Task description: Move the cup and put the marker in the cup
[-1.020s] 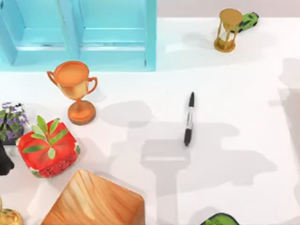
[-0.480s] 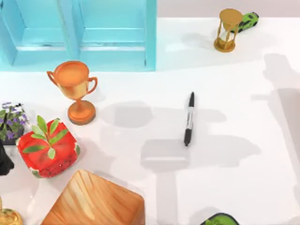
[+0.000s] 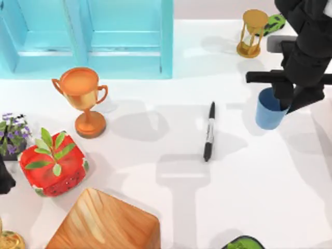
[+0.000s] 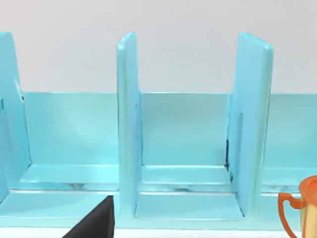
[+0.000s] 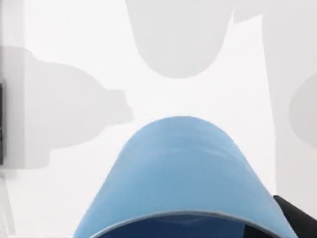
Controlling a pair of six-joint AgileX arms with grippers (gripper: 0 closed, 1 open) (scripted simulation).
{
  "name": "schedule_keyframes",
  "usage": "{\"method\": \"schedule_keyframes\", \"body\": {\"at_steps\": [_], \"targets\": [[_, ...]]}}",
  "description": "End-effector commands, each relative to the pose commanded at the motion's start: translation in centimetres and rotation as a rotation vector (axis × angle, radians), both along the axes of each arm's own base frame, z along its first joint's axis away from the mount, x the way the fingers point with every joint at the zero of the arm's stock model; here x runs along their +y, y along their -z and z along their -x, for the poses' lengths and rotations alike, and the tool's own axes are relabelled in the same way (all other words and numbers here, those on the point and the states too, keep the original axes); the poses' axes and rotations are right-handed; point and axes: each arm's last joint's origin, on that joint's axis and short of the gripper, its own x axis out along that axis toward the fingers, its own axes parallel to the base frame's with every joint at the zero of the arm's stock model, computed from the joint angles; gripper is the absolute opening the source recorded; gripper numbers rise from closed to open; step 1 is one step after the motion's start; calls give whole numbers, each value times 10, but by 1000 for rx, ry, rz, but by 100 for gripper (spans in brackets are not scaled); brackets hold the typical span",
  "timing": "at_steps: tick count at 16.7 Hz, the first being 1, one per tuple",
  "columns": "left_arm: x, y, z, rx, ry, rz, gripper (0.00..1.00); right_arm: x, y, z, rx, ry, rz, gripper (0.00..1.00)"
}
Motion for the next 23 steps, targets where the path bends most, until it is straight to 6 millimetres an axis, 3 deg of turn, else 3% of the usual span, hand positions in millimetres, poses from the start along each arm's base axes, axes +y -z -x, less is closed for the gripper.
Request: {"method": "schedule_keyframes", "body": {"at_steps": [4, 10, 14, 23], "targets": [[0, 0, 0, 0, 0, 0, 100, -1, 3, 0, 9, 5, 0, 0], [0, 0, 0, 0, 0, 0, 100, 7, 42, -1, -1, 1, 1, 0], [0, 0, 0, 0, 0, 0, 100, 8, 44, 0, 0, 0, 0, 0], [0, 0, 0, 0, 0, 0, 100, 8, 44, 0, 0, 0, 0, 68]]}}
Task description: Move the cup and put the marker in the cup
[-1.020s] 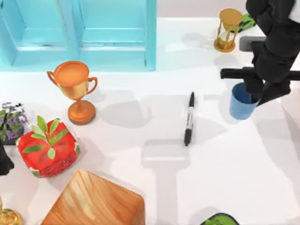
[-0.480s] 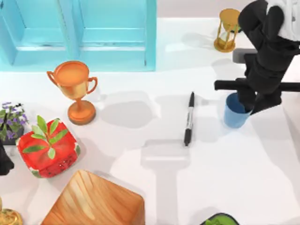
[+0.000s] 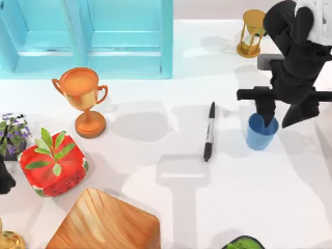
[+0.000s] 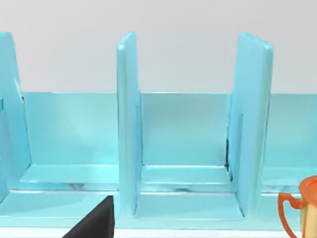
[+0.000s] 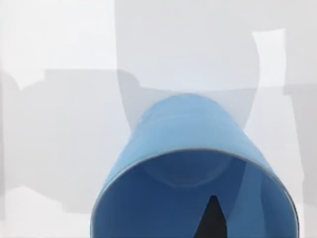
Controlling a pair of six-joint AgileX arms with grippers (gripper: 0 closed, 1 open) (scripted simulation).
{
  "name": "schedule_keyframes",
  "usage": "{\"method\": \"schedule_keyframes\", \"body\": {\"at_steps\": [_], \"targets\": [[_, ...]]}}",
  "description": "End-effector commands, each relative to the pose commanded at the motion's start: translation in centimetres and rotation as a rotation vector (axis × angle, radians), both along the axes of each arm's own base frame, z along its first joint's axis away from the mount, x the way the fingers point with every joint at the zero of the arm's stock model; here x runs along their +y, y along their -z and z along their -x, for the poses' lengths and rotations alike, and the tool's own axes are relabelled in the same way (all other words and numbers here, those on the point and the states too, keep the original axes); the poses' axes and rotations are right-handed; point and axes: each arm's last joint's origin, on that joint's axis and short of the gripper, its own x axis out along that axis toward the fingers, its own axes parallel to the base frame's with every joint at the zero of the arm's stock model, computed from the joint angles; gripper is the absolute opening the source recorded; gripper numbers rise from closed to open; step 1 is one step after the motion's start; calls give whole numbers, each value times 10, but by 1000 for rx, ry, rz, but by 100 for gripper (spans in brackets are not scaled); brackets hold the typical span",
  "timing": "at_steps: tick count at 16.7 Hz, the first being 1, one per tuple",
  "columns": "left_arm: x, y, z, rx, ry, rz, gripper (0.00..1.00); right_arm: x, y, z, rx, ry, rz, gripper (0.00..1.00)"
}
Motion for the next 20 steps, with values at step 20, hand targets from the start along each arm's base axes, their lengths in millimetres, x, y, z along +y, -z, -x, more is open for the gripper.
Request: {"method": "schedule_keyframes", "body": {"at_steps": [20], "targets": [[0, 0, 0, 0, 0, 0, 100, 4, -49, -12, 18, 4, 6, 100]]}}
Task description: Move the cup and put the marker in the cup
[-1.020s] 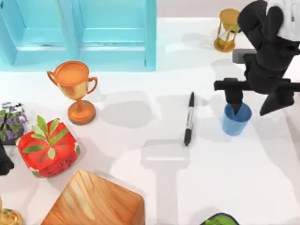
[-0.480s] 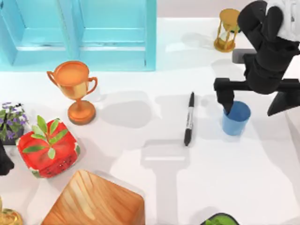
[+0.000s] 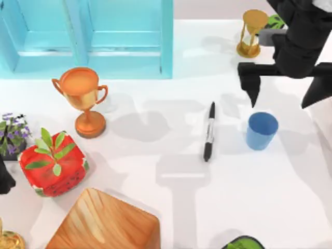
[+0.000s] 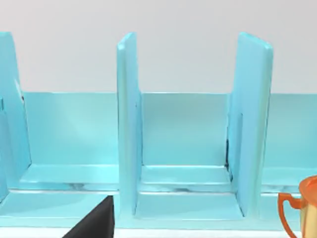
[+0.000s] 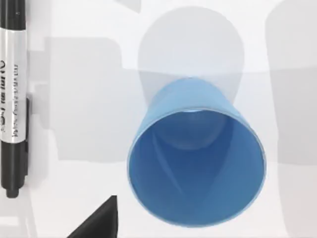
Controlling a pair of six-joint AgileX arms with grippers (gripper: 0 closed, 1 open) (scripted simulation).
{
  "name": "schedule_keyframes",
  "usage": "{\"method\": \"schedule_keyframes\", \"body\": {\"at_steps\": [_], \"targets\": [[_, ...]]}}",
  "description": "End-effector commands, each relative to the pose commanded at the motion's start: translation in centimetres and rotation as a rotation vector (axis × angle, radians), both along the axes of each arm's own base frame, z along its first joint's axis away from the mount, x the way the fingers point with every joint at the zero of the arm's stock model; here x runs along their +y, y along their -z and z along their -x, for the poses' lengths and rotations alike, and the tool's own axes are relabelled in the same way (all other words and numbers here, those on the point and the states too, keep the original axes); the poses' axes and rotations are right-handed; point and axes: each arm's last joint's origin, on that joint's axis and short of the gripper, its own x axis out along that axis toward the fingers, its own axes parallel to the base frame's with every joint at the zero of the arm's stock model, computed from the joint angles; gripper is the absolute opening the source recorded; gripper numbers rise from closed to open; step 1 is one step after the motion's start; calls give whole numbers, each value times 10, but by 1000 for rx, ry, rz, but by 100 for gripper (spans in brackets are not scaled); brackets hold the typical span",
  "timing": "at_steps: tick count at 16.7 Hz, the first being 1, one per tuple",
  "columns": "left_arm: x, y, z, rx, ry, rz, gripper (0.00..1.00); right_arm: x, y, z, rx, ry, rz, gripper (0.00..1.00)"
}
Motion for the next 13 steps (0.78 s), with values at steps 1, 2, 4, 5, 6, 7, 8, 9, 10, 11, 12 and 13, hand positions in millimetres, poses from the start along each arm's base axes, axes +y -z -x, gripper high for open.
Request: {"method": "schedule_keyframes", "body": {"at_steps": [1, 2, 4, 5, 6, 7, 8, 9, 10, 11, 12, 13], "targets": [[0, 0, 0, 0, 0, 0, 100, 1, -17, -1, -2, 0, -1, 100], [0, 0, 0, 0, 0, 0, 100, 1, -34, -2, -5, 0, -2, 100], [0, 0, 0, 0, 0, 0, 100, -1, -65, 2, -7, 1, -3, 100], [0, 0, 0, 0, 0, 0, 100, -2, -77, 4, -9, 1, -3, 100], [0, 0, 0, 0, 0, 0, 100, -3, -87, 7, -11, 1, -3, 100], [0, 0, 0, 0, 0, 0, 100, -4, -94, 9, -14, 0, -4, 100], [0, 0, 0, 0, 0, 0, 100, -4, -99, 11, -17, -1, -5, 100], [0, 0, 0, 0, 0, 0, 100, -5, -101, 12, -18, -1, -5, 100], [0, 0, 0, 0, 0, 0, 100, -5, -101, 12, -18, -1, -5, 100], [0, 0, 0, 0, 0, 0, 100, -5, -101, 12, -18, -1, -5, 100], [0, 0, 0, 0, 0, 0, 100, -3, -101, 12, -18, -5, -6, 100], [0, 0, 0, 0, 0, 0, 100, -3, -101, 12, -18, -4, -5, 100]]}}
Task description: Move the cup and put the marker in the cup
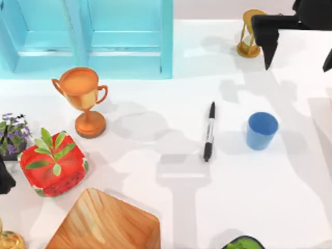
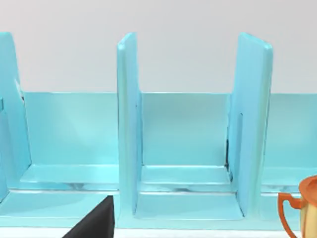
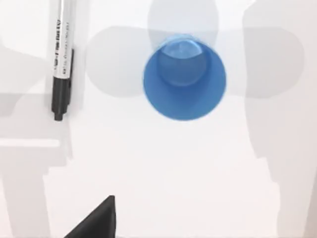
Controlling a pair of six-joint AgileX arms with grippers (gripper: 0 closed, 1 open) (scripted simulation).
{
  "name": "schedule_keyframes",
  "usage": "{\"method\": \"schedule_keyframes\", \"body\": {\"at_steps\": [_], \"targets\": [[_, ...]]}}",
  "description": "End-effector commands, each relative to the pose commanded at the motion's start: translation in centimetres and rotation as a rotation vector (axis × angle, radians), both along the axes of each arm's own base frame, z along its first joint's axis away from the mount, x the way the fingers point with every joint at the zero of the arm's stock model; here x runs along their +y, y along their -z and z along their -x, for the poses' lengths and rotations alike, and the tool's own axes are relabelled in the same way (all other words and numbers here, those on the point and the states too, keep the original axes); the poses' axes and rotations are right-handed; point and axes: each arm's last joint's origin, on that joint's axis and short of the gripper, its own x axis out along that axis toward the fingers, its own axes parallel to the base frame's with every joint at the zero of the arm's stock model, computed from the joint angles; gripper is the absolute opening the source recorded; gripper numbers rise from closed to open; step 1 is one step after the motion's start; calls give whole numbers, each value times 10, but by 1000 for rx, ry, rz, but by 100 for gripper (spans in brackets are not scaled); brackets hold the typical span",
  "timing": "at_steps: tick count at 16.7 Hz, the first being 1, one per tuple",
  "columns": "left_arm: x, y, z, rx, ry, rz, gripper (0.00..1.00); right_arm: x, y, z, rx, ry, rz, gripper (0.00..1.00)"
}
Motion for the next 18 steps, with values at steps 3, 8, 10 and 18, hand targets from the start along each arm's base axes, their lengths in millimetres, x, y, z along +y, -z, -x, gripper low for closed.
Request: {"method": "schedule_keyframes", "body": {"at_steps": [3, 8, 10, 18], "targets": [[0, 0, 0, 0, 0, 0, 100, 20, 10, -7, 14, 19, 25, 100], [0, 0, 0, 0, 0, 0, 100, 92, 69, -29, 53, 92, 120, 100], [0, 0, 0, 0, 0, 0, 100, 120, 98, -30, 57, 125, 164, 100], [0, 0, 0, 0, 0, 0, 100, 155, 131, -23, 43, 169, 213, 100]]}}
